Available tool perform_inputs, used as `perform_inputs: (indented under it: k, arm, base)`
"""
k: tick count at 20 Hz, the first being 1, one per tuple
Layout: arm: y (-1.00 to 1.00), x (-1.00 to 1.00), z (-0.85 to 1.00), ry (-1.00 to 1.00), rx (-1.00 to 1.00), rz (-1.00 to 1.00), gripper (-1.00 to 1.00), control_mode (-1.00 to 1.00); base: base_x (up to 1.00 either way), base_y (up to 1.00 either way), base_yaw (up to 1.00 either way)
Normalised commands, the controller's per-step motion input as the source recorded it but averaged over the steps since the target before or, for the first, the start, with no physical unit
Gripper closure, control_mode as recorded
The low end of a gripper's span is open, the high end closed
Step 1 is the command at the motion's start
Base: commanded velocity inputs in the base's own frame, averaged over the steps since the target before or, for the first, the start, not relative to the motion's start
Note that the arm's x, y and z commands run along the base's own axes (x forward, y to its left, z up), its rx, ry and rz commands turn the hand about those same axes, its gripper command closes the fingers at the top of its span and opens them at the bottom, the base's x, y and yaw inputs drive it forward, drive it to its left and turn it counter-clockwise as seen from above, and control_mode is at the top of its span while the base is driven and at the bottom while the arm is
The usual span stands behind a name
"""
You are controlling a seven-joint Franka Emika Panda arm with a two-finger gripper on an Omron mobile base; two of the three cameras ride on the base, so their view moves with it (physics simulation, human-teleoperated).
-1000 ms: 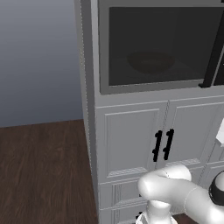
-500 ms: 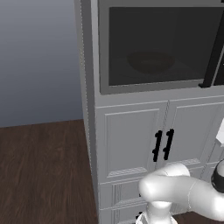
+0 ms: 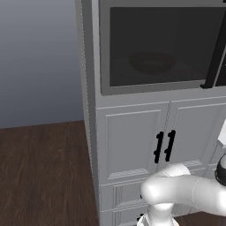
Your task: Open the microwave, place the bowl with waffle inside the microwave, then close the microwave door and turn it on.
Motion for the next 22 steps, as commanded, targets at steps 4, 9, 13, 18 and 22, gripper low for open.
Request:
perform_inputs:
  k: [4, 9, 13, 18, 22]
  arm:
    - [-0.04, 0.21, 0.06, 0.0, 0.0, 0.0, -1.0, -1.0]
    - [0.0, 0.11, 0.16, 0.0, 0.0, 0.0, -1.0, -1.0]
    - [0.0, 0.01, 0.2, 0.0, 0.0, 0.0, -1.0, -1.0]
    - [0.0, 0.0, 0.13, 0.0, 0.0, 0.0, -1.0, -1.0]
    - [-0.08, 0.04, -0.01, 0.0, 0.0, 0.0, -1.0, -1.0]
  base:
    - [0.0, 0.0, 0.0]
    - [0.0, 0.0, 0.0]
    - [0.0, 0.0, 0.0]
    - [0.0, 0.0, 0.0]
    - [0.0, 0.0, 0.0]
